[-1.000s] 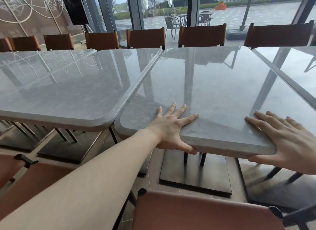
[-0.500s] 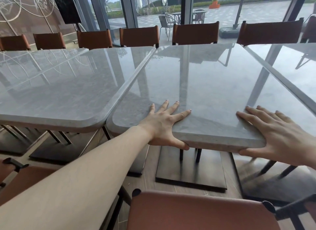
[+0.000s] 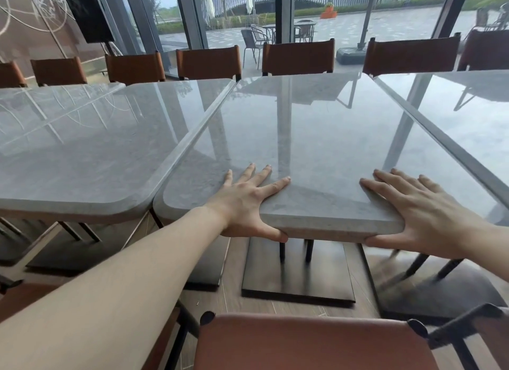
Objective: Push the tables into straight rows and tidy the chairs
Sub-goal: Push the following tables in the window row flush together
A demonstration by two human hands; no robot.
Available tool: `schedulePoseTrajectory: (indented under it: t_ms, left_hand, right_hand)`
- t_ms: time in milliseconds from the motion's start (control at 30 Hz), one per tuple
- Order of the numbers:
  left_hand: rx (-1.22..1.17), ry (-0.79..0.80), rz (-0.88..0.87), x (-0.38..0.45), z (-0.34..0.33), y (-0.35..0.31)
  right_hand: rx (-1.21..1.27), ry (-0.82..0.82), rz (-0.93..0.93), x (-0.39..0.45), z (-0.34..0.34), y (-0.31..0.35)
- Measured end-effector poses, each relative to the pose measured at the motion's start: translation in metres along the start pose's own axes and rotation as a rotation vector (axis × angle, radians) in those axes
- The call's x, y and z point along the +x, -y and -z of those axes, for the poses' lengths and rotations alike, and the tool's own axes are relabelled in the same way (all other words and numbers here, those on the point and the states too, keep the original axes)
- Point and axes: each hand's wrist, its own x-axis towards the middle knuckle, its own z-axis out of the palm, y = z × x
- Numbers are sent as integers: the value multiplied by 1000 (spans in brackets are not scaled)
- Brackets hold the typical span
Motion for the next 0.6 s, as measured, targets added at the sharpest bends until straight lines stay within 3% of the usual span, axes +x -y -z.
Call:
schedulePoseTrajectory:
  t_ms: [600]
  left_hand:
    - [14, -4, 10, 1, -3, 3]
  right_hand:
    - [13, 0, -2, -2, 3, 2]
